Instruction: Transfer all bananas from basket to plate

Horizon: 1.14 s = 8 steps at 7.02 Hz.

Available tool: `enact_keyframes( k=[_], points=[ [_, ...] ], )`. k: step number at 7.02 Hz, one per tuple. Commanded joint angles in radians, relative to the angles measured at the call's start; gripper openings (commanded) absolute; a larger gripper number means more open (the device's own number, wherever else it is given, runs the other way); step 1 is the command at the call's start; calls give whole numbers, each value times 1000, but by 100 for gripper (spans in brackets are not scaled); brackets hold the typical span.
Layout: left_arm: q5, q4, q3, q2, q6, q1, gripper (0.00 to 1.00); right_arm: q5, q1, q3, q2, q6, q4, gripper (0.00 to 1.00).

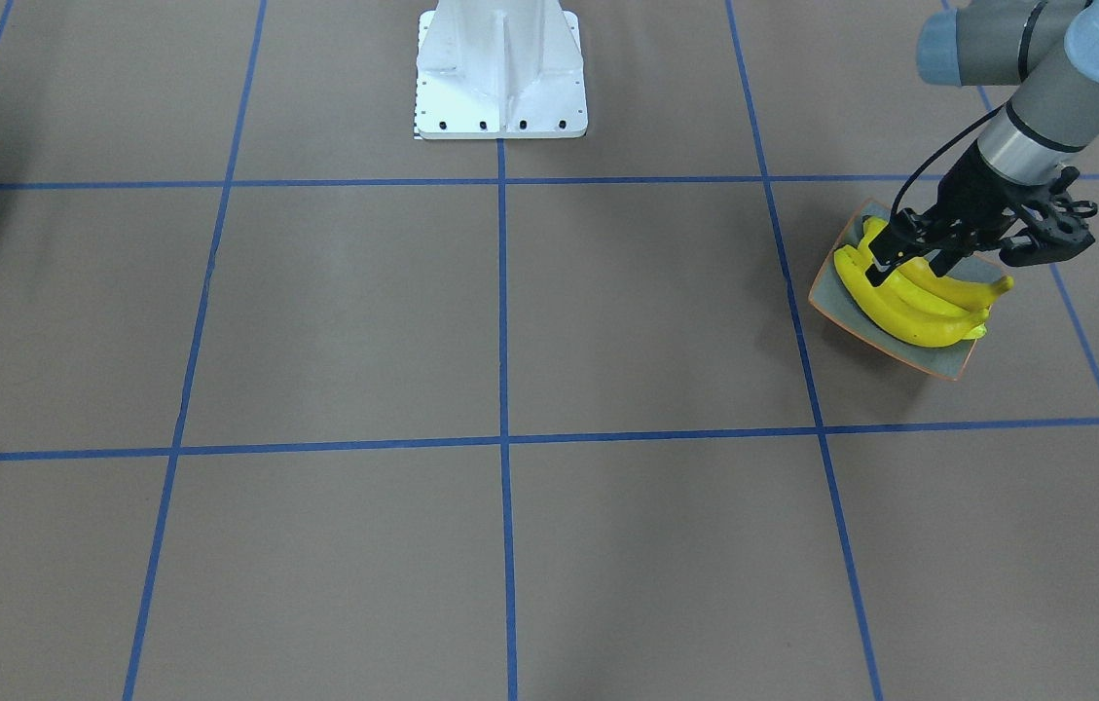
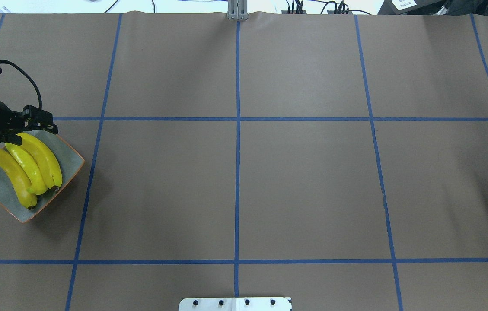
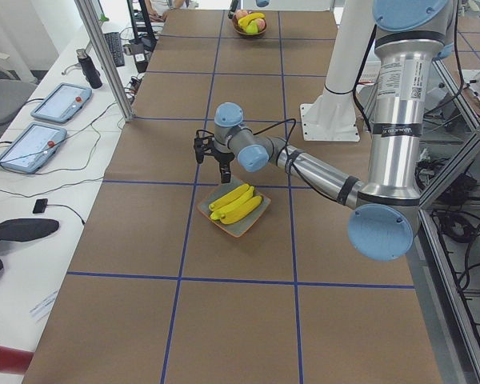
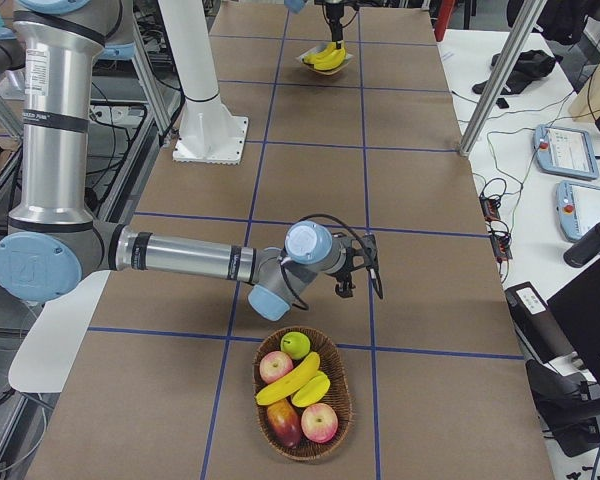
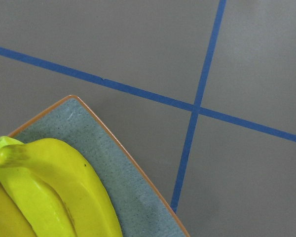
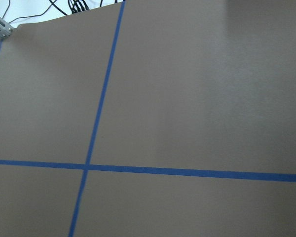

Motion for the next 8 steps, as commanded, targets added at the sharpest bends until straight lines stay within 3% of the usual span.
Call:
enact_keyframes(
  k=[1,5,8],
  points=[
    [4,-1,-4,1,15,0,100,84,120,-179,-1,-278,-11,100],
    [5,-5,-5,0,5,1,100,124,209,-212,-4,-899,-349,100],
    [7,-8,-10,0,5,1,100,121,183,-221,-19,-1038,-451,98]
  ],
)
